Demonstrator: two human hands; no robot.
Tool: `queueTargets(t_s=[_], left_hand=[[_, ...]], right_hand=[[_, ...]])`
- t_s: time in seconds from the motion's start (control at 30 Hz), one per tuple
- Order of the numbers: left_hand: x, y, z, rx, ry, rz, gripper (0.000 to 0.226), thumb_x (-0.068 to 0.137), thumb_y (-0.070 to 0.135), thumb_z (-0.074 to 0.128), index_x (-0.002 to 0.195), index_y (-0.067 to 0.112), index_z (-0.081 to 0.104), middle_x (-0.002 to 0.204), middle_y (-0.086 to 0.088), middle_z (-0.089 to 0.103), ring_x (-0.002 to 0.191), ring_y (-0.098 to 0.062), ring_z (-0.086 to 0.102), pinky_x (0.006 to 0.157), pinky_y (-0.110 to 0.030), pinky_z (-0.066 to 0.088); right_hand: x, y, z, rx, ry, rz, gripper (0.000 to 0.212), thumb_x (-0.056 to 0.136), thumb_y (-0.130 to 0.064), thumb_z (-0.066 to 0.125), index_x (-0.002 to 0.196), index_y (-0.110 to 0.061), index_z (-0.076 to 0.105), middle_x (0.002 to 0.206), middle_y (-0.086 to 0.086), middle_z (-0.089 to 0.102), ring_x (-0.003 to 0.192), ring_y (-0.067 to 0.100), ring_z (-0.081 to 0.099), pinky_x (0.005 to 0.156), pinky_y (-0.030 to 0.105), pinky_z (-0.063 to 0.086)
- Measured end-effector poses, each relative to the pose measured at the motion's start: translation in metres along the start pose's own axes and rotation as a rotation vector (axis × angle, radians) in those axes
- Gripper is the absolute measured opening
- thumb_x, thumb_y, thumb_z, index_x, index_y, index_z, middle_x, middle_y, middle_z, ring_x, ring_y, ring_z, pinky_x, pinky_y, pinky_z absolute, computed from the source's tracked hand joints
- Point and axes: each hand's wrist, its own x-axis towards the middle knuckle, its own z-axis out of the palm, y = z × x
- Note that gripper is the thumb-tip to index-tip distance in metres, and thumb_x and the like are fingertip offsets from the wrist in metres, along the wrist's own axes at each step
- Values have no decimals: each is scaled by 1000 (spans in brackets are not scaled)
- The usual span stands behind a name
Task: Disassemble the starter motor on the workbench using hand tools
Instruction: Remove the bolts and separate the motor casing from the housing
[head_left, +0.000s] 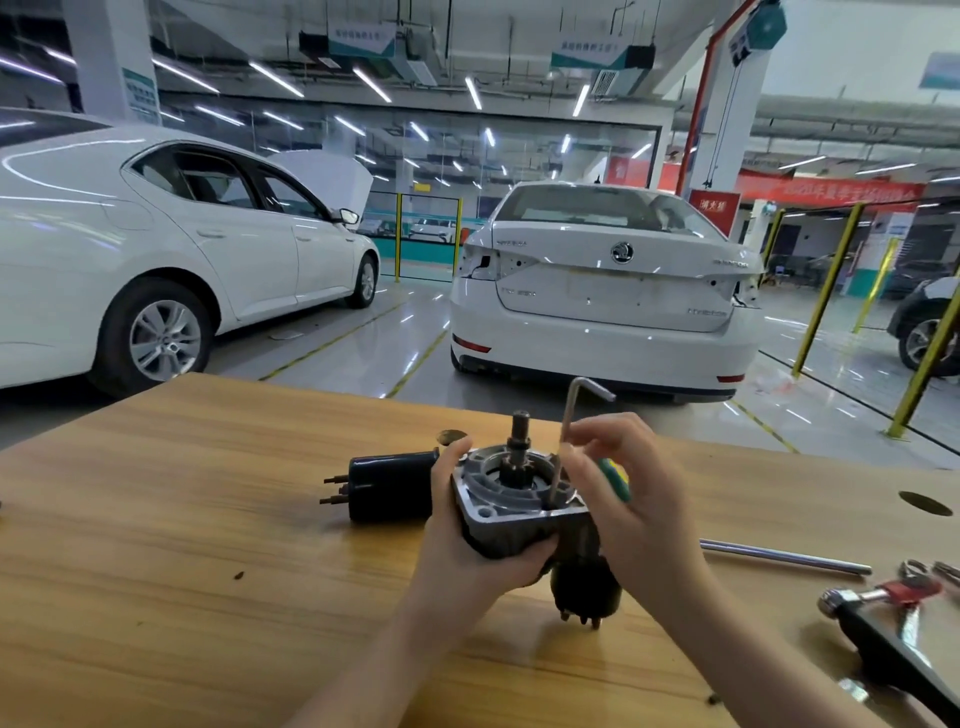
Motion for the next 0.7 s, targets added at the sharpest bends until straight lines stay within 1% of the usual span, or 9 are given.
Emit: queueTargets(t_s=[0.07, 0.17, 0.27, 0.33, 0.43, 0.47, 0.53, 0.6, 0.7], left_hand=[[1, -4, -1, 5, 42, 4, 93, 48, 25, 84, 117, 59, 32, 108, 23, 60, 111, -10, 59, 99, -45, 47], [3, -10, -3, 37, 74, 50, 95, 49, 25, 84, 120, 59, 30, 112, 21, 58, 113, -15, 58, 99, -42, 48], [5, -18, -5, 59, 105, 96, 98, 51, 27, 85, 122, 59, 27, 114, 25, 56, 115, -15, 57, 97, -40, 48], [6, -21, -6, 63, 117, 121, 97, 52, 26, 85, 122, 60, 27, 116, 24, 56, 116, -16, 57, 94, -37, 49], [6, -24, -6, 60, 130, 160, 95, 55, 21, 83, 121, 61, 27, 117, 25, 55, 116, -15, 57, 90, -26, 50], [6, -25, -6, 61, 137, 170, 95, 56, 20, 82, 122, 60, 27, 116, 27, 55, 115, -12, 57, 88, -22, 50], [6, -27, -6, 55, 153, 181, 93, 56, 21, 81, 121, 60, 28, 114, 29, 55, 112, -8, 58, 87, -18, 50], [7, -31, -7, 33, 168, 168, 92, 55, 22, 81, 119, 62, 28, 112, 29, 56, 111, -6, 58, 86, -15, 48], [8, -35, -8, 5, 174, 159, 94, 55, 23, 82, 122, 58, 26, 115, 22, 57, 113, -13, 59, 89, -15, 47]], right_hand=[[6, -5, 4, 14, 5, 24, 8, 77, -42, 53, 85, -43, 52, 77, -16, 62, 71, 2, 56, 63, 16, 46], [13, -12, 12, 23, 8, 37, 10, 74, -41, 60, 81, -42, 53, 66, -13, 58, 61, 7, 55, 54, 16, 44], [20, -14, 18, 25, -21, 79, 27, 73, -26, 74, 77, -42, 53, 69, -13, 58, 60, 11, 55, 51, 14, 43], [25, -14, 22, -8, -76, 113, 29, 72, -21, 75, 70, -41, 53, 63, -15, 57, 59, 10, 53, 51, 15, 42], [32, -14, 24, 27, -183, 209, 12, 69, -37, 69, 62, -33, 60, 63, -14, 62, 56, 4, 56, 51, 14, 44], [33, -12, 23, 78, -209, 243, 15, 66, -43, 69, 62, -29, 63, 64, -10, 65, 56, 4, 57, 53, 16, 47], [37, -7, 19, 150, -292, 274, 33, 58, -55, 67, 68, -24, 66, 65, 1, 67, 56, 8, 59, 59, 27, 51], [41, -2, 15, 205, -380, 293, 43, 54, -59, 66, 72, -20, 68, 64, 5, 67, 54, 11, 58, 60, 34, 51], [50, 7, 9, 232, -472, 318, 39, 55, -56, 65, 75, -23, 71, 59, 1, 67, 54, 9, 59, 55, 22, 48]])
